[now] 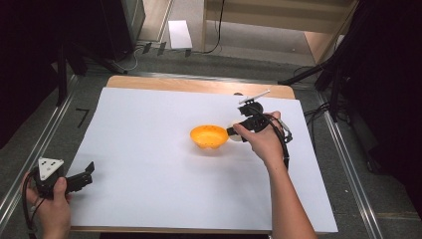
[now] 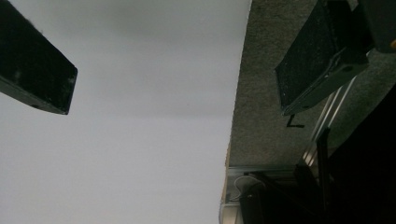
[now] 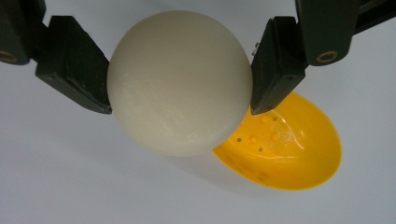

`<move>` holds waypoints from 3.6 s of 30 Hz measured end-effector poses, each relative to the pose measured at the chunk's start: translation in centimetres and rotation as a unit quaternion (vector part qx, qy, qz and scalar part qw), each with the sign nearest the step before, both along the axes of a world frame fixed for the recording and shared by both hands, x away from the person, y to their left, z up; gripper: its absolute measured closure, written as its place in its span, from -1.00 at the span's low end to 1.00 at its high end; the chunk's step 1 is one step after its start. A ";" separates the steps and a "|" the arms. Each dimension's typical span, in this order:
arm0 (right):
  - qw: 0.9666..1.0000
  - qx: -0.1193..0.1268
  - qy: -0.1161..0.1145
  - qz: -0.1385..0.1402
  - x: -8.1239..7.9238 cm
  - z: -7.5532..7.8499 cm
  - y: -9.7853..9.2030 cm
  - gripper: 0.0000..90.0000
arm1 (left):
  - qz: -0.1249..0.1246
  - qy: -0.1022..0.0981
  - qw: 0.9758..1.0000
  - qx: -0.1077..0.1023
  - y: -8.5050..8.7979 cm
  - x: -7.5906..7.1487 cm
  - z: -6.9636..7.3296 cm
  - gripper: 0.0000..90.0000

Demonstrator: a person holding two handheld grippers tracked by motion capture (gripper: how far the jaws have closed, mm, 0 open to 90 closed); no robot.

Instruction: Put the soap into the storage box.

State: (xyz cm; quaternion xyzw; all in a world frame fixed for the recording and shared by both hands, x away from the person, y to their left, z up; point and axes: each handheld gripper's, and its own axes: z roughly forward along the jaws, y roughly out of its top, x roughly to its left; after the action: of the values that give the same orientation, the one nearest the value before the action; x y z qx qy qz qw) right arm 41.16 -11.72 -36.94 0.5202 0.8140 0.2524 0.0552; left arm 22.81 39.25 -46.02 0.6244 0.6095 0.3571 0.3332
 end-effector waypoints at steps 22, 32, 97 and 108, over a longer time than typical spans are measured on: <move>1.000 0.004 0.005 0.025 0.2 -0.5 3.0 -0.45 | 0.000 -0.002 1.000 -0.002 0.0 0.0 0.0 -1.00; 0.999 0.007 0.008 0.034 0.4 -0.8 4.2 -0.45 | 0.001 -0.002 1.000 -0.002 0.0 0.0 0.0 -1.00; 0.999 -0.015 0.041 0.028 1.3 -3.9 8.1 -0.46 | 0.000 -0.002 1.000 -0.002 0.0 0.1 0.0 -1.00; 0.999 -0.017 0.030 0.032 0.8 -2.7 7.9 -0.74 | 0.000 -0.003 1.000 -0.002 0.0 0.1 0.0 -1.00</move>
State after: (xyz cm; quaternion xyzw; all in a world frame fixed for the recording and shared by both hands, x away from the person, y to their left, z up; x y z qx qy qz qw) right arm 41.95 -3.78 -39.60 0.5000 0.8357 0.2249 0.0318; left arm 22.88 39.28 -46.03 0.6224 0.6098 0.3573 0.3362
